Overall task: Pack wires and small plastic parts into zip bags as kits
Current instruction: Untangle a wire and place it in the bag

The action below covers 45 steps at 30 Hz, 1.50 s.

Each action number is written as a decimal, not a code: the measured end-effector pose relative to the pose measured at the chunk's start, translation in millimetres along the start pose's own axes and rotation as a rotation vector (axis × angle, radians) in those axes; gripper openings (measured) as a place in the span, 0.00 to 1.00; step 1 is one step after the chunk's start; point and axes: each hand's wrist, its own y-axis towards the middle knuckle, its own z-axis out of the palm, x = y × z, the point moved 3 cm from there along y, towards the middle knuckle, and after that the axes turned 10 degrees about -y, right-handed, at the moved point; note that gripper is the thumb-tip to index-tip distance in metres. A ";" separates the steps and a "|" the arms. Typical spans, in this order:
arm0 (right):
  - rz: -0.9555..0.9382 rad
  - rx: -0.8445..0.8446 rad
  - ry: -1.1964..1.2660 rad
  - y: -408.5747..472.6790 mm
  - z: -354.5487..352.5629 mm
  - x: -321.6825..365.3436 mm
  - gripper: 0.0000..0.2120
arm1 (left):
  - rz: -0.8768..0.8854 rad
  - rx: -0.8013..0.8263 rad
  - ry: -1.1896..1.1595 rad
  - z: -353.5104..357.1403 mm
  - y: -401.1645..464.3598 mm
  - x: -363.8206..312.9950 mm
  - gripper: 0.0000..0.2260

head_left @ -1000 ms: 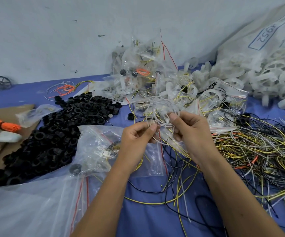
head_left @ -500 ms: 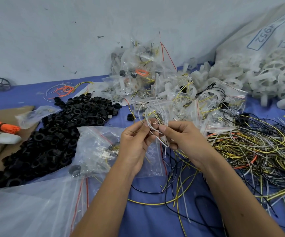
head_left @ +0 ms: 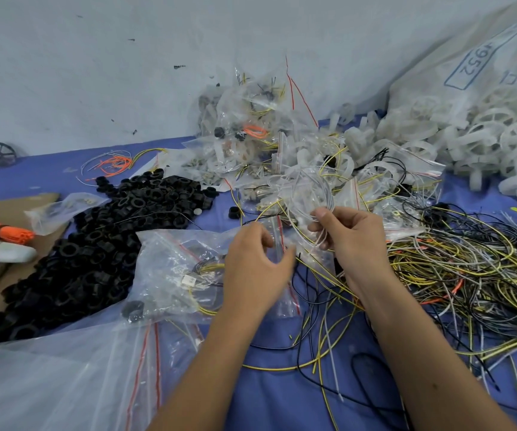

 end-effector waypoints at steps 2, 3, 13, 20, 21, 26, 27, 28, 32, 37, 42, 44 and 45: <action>-0.006 -0.021 -0.004 -0.3 -1.7 -0.3 0.09 | 0.019 0.032 0.195 3.1 -3.5 -6.3 0.20; -0.010 -0.024 -0.020 -0.6 -2.3 -0.3 0.09 | 0.019 0.033 0.257 4.1 -4.6 -7.9 0.22; -0.046 -0.034 -0.041 -6.8 -3.7 3.6 0.04 | 0.050 -0.119 0.484 6.2 -9.6 -19.3 0.27; -0.097 -0.074 -0.061 -9.9 -6.8 5.1 0.10 | 0.085 -0.150 0.501 9.9 -7.1 -14.0 0.25; -0.100 -0.080 -0.063 -9.8 -6.7 4.9 0.10 | 0.085 -0.150 0.508 10.6 -6.5 -14.6 0.26; -0.117 -0.096 -0.074 -11.1 -6.0 6.0 0.09 | 0.039 -0.128 0.504 11.2 -1.1 -13.5 0.26; -0.117 -0.098 -0.073 -11.1 -6.4 5.5 0.09 | 0.025 -0.118 0.506 10.4 -0.3 -12.8 0.25; -0.115 -0.102 -0.076 -11.0 -6.6 5.2 0.09 | 0.015 -0.111 0.500 9.5 0.3 -12.1 0.24; -0.115 -0.116 -0.081 -9.8 -7.3 4.5 0.08 | -0.039 -0.101 0.325 1.9 1.6 -11.1 0.13; -0.127 -0.128 -0.065 -8.2 -9.0 4.6 0.06 | -0.111 -0.058 0.036 -11.4 11.8 2.4 0.11; -0.127 -0.116 -0.063 -8.1 -9.6 6.1 0.07 | -0.348 0.031 -0.370 -18.8 20.0 14.7 0.14; -0.129 -0.115 -0.069 -8.3 -10.0 6.9 0.07 | -0.418 0.087 -0.490 -20.6 22.1 18.7 0.13; -0.130 -0.115 -0.070 -8.4 -9.9 7.3 0.07 | -0.439 0.114 -0.516 -21.2 22.8 19.6 0.13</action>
